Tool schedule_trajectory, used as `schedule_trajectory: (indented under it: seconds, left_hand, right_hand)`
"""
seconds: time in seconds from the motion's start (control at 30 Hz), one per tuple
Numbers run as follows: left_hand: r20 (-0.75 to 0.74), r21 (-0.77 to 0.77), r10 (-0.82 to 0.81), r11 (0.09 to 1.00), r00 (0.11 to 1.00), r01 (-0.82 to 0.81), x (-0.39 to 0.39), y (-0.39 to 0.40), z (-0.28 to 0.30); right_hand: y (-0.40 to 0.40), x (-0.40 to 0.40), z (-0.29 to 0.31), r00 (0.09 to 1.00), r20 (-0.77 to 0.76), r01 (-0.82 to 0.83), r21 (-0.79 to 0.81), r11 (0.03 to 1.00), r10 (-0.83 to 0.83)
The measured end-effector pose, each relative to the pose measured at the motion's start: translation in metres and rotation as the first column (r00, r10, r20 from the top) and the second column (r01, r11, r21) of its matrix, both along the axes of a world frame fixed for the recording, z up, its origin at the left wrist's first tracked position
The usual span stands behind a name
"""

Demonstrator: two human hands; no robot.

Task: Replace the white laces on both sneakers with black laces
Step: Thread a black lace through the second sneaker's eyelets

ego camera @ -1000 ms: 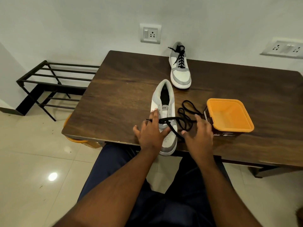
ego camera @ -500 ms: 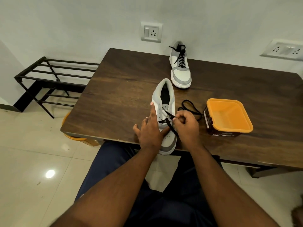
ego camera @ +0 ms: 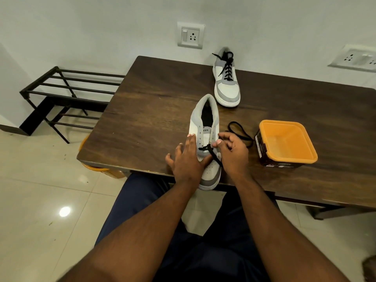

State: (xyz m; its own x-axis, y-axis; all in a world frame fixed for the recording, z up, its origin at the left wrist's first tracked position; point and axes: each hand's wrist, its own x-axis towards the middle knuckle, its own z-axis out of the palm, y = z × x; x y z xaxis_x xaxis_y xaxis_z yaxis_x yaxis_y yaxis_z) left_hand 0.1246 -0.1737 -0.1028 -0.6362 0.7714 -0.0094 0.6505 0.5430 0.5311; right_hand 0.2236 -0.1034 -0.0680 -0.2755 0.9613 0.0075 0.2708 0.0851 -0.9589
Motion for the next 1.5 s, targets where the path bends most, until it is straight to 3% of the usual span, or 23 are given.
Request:
schedule_trajectory:
  seconds: [0.13,0.27,0.5,0.8,1.03,1.17,1.3,1.5]
  left_hand:
    - [-0.001,0.002,0.001,1.0,1.0,-0.001,-0.001,-0.001,-0.002]
    - [0.016,0.012,-0.001,1.0,1.0,0.001,0.0,-0.001,-0.002]
    - [0.094,0.057,0.015,0.998,0.995,-0.02,-0.005,0.001,-0.004]
    - [0.042,0.085,-0.049,0.995,0.998,0.046,-0.006,-0.004,-0.008]
    - [0.146,0.287,0.011,0.956,0.989,-0.053,-0.007,-0.004,-0.012]
    - [0.177,0.333,0.017,0.94,0.984,-0.076,-0.007,-0.003,-0.013]
    - [0.258,0.349,0.029,0.929,0.966,-0.121,-0.007,0.002,-0.016]
    - [0.524,0.436,-0.033,0.869,0.851,-0.235,-0.022,0.014,-0.024]
  right_hand:
    - [0.004,-0.002,0.002,0.998,0.05,-0.051,0.087,0.995,0.046]
    - [0.004,-0.011,0.003,0.994,0.101,-0.052,0.041,0.998,0.048]
    - [0.003,-0.029,0.009,0.916,0.399,-0.11,0.171,0.979,0.033]
    - [-0.004,-0.04,-0.01,0.921,0.385,-0.012,0.195,0.981,-0.065]
    - [0.004,-0.043,-0.021,0.957,0.288,0.043,-0.097,0.994,-0.014]
    - [0.007,-0.04,-0.004,0.998,0.041,-0.027,-0.373,0.927,0.045]
    - [0.008,-0.041,0.007,0.998,-0.041,-0.064,-0.436,0.898,0.052]
    - [0.013,-0.033,0.001,0.989,0.017,-0.128,-0.423,0.897,0.149]
